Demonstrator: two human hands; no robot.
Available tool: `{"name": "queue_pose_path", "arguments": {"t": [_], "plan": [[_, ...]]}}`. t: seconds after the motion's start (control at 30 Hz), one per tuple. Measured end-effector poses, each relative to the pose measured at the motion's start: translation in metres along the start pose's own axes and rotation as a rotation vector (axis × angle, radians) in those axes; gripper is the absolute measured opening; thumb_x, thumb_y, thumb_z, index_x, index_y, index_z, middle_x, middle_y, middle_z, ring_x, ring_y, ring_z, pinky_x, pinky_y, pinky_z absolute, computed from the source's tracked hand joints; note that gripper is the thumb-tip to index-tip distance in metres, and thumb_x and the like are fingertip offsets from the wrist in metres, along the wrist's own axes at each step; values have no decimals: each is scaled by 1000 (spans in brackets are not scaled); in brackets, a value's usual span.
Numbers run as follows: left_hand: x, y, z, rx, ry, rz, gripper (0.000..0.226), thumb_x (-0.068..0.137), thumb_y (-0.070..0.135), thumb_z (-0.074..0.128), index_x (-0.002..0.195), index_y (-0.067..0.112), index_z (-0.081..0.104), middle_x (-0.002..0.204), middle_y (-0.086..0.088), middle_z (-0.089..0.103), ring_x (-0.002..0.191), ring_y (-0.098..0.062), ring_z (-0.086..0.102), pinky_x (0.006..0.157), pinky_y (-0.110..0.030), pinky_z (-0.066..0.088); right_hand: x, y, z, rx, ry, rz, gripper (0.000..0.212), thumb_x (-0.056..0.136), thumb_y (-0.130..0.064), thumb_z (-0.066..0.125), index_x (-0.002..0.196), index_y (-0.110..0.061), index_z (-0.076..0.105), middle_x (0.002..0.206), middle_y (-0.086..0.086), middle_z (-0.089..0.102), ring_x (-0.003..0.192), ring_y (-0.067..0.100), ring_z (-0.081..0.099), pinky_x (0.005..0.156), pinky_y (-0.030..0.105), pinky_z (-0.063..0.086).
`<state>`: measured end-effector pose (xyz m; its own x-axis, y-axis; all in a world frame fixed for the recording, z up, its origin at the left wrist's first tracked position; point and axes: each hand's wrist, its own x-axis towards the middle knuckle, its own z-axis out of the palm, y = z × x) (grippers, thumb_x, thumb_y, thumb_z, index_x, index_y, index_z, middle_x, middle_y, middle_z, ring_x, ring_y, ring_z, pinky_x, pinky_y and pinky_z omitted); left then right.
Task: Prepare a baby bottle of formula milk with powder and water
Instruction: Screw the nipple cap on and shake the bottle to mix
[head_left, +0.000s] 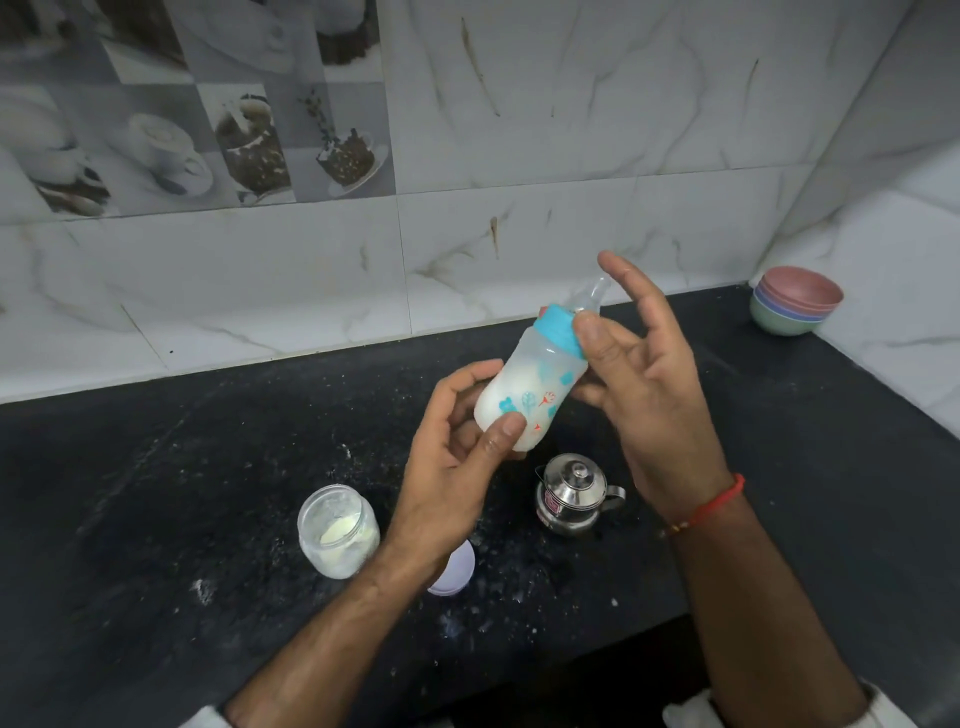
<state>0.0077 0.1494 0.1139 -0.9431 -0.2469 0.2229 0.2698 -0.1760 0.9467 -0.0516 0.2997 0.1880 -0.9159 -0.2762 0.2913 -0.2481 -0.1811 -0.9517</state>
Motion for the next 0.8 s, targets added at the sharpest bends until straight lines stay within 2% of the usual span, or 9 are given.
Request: {"name": "queue_pose_path", "arguments": {"t": [0.07, 0.17, 0.27, 0.37, 0.47, 0.63, 0.73, 0.8], "plan": [[1, 1, 1, 0, 43, 36, 65, 84, 16, 82, 139, 23, 50, 130, -9, 66, 109, -21, 73, 90, -39, 62, 0, -2, 1, 30, 8, -3, 52, 105, -17, 55, 153, -29, 40, 116, 16, 76, 115, 32, 71, 95, 47, 60], [3, 0, 1, 25, 71, 123, 85, 73, 8, 87, 142, 28, 42, 125, -5, 63, 105, -20, 71, 85, -33, 62, -3, -4, 2, 34, 13, -18, 51, 106, -17, 52, 154, -28, 38, 117, 13, 76, 115, 30, 71, 93, 44, 61], [2, 0, 1, 43, 91, 190, 97, 70, 5, 90, 146, 32, 35, 124, -1, 61, 111, -26, 66, 87, -29, 58, -5, -3, 1, 36, 7, -31, 51, 106, -16, 50, 155, -27, 36, 123, 11, 75, 119, 29, 70, 97, 45, 60], [1, -1, 3, 80, 99, 238, 101, 70, 4, 91, 146, 37, 33, 122, 7, 60, 115, -24, 63, 90, -31, 57, -6, -1, -1, 37, -3, -39, 51, 107, -14, 47, 155, -25, 35, 128, 12, 73, 123, 29, 68, 101, 47, 57], [0, -3, 3, 153, 113, 280, 104, 70, -1, 92, 148, 31, 32, 121, 12, 57, 118, -22, 60, 96, -35, 56, -7, 1, -2, 40, -17, -39, 49, 109, -12, 44, 155, -24, 34, 132, 13, 70, 124, 30, 67, 103, 49, 56], [0, -4, 1, 200, 120, 300, 105, 70, 0, 93, 150, 28, 31, 122, 10, 57, 119, -27, 59, 100, -43, 56, -9, 1, 0, 54, -7, -27, 47, 109, -11, 44, 154, -22, 37, 132, 13, 70, 125, 29, 66, 104, 50, 55], [-1, -3, -1, 202, 130, 293, 106, 69, 3, 93, 150, 30, 31, 122, 7, 58, 119, -28, 60, 97, -40, 57, -11, 2, 4, 36, -16, -17, 48, 106, -17, 53, 152, -22, 40, 132, 10, 70, 127, 26, 65, 106, 51, 54], [-2, -3, -2, 196, 135, 282, 106, 69, 3, 94, 149, 32, 31, 122, 5, 59, 115, -26, 62, 93, -34, 57, -11, 3, 7, 14, -35, -6, 56, 100, -18, 62, 151, -22, 40, 134, 8, 69, 125, 24, 66, 108, 48, 53]]}}
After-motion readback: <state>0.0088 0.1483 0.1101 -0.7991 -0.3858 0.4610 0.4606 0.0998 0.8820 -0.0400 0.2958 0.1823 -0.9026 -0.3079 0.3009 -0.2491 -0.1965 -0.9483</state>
